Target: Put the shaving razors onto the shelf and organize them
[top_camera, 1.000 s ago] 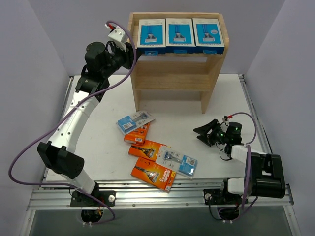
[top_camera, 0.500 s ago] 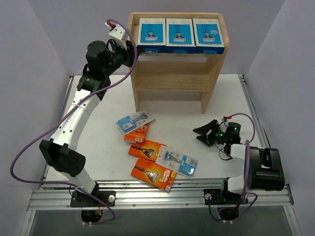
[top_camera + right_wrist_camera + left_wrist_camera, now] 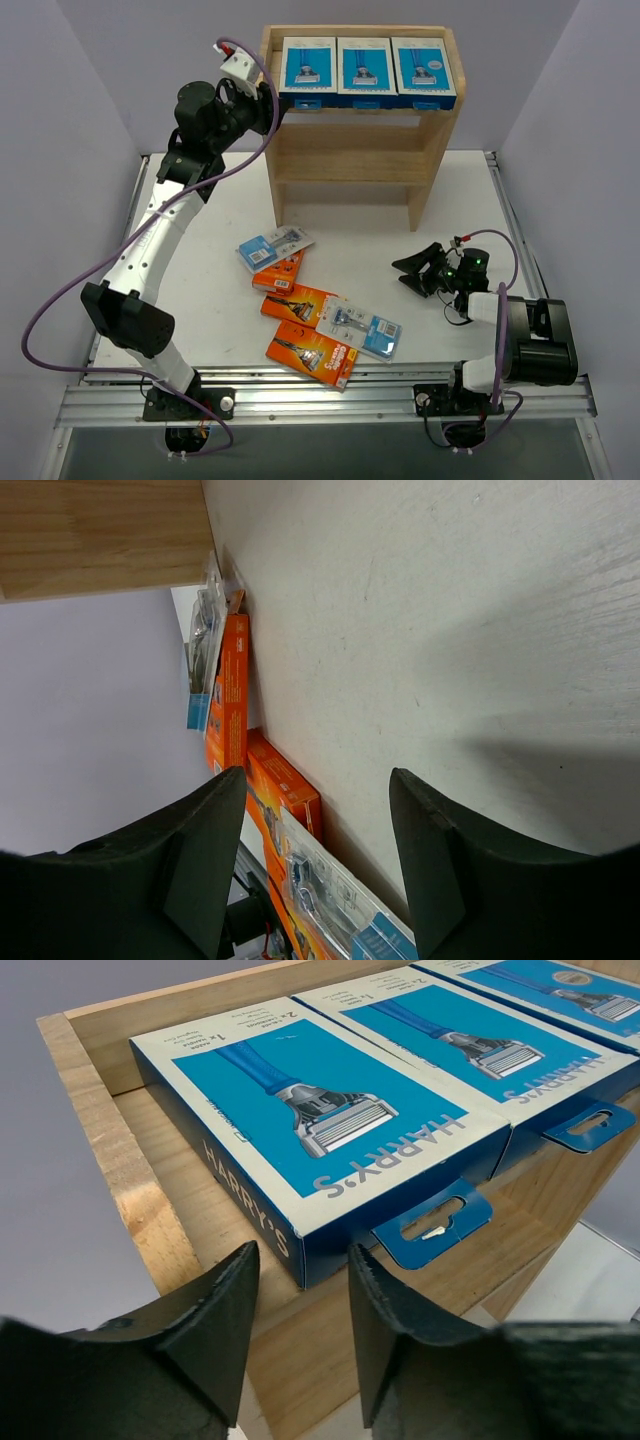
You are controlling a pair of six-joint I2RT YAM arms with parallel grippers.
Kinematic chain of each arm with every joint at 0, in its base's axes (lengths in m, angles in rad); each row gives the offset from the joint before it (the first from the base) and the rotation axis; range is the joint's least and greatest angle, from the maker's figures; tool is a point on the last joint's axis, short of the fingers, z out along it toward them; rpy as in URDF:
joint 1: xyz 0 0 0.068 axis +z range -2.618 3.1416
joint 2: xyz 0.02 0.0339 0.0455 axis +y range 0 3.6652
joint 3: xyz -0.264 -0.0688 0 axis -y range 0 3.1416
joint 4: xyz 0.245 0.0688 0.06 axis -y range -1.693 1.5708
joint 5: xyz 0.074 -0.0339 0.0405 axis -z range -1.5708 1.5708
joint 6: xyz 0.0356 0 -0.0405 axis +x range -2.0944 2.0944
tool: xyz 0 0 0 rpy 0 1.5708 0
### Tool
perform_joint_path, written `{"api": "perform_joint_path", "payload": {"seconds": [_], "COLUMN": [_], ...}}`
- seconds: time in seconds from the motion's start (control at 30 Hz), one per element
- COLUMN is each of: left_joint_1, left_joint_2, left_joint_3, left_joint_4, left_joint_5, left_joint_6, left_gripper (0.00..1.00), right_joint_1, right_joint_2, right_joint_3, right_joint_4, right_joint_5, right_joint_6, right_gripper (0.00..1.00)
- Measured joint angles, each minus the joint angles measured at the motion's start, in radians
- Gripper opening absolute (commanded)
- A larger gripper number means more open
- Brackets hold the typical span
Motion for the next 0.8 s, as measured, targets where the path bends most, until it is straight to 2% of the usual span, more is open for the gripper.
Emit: {"api": "perform_joint_path", "payload": {"seconds": [0.27, 0.43, 0.8], "left_joint_1": [-0.001, -0.004, -0.005], "left_joint_2": [0.002, 0.001, -0.028], "left_joint_3": [0.0, 0.0, 0.025], "left_joint_4": [0.0, -0.002, -0.073], "left_joint_5": [0.002, 0.003, 0.026], "left_joint_6": [-0.002, -0.002, 0.014], "left_gripper": [0.6, 0.62, 0.82], "right_joint_1": [0.0, 0.0, 0.0], "right_joint_2": [-0.005, -0.026, -0.131], "right_joint_3": [0.0, 0.0, 0.0], "right_joint_4": [-0.006, -0.016, -0.072], "right_joint_5": [0.0, 0.0, 0.0], "right_joint_6": [0.0, 0.0, 0.0], "right_gripper": [0.55, 0.55, 0.56]}}
